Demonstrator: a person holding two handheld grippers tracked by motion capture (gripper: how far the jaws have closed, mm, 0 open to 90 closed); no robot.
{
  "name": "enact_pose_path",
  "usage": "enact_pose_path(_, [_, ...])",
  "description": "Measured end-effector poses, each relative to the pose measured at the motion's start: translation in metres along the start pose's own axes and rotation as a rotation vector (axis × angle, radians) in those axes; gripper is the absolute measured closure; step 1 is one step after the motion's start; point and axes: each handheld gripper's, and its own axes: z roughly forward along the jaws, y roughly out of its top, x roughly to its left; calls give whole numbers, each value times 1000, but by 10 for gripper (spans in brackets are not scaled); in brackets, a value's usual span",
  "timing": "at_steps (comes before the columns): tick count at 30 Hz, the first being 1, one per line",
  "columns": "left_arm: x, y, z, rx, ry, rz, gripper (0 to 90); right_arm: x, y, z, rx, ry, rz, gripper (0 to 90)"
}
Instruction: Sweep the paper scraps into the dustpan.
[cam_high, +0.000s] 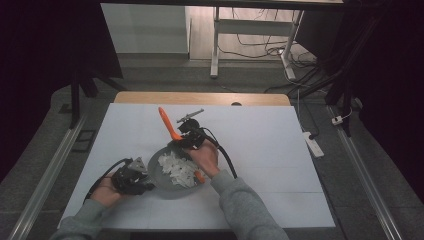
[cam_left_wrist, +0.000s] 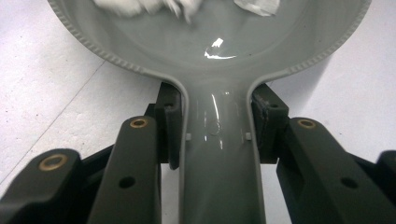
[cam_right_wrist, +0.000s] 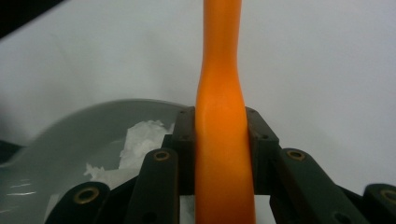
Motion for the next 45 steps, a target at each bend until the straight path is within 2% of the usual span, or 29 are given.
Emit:
enact_pose_path(1, [0, 0, 0, 0, 1, 0, 620, 0, 0, 0, 0, 0, 0, 705])
enact_pose_path(2, [-1, 1, 0, 2, 2, 0, 620, 4, 2, -5, -23, 12, -8, 705])
enact_pose_path(5, [-1, 1, 0, 2, 6, 0, 620, 4, 4, -21, -81, -4, -11, 705])
enact_pose_path(10, [-1, 1, 0, 2, 6, 0, 620, -8, -1, -58, -176, -70, 12, 705])
enact_pose_path(11, [-1, 1, 1, 1, 6, 0, 620, -8, -1, -58, -176, -70, 12, 705])
enact_pose_path(13, [-2, 1, 1, -1, 11, -1, 620, -17, -9, -75, -194, -98, 35, 705])
enact_pose_path(14, [-3, 1, 1, -3, 15, 0, 620, -17, -9, -75, -194, -98, 35, 705])
enact_pose_path(17, [-4, -1, 0, -13, 28, -10, 621, -26, -27, -88, -182, -149, 53, 705])
enact_pose_path(18, [-3, -3, 0, -15, 23, -16, 621, -26, -27, -88, -182, -149, 53, 705])
enact_pose_path(22, [-2, -5, 0, -16, 21, -26, 621, -35, -53, -91, -144, -186, 96, 704])
enact_pose_path(28, [-3, -5, 0, -9, 7, -13, 621, -36, -66, -90, -114, -218, 122, 704])
enact_pose_path(32, [-5, -3, 0, -5, 4, -1, 621, -32, -68, -84, -92, -216, 122, 705])
enact_pose_path(36, [-8, -2, -1, -3, -3, 7, 621, -26, -67, -72, -75, -194, 117, 705])
enact_pose_path(45, [-12, 0, -1, 6, -8, 25, 621, -7, -56, -48, -69, -152, 83, 705])
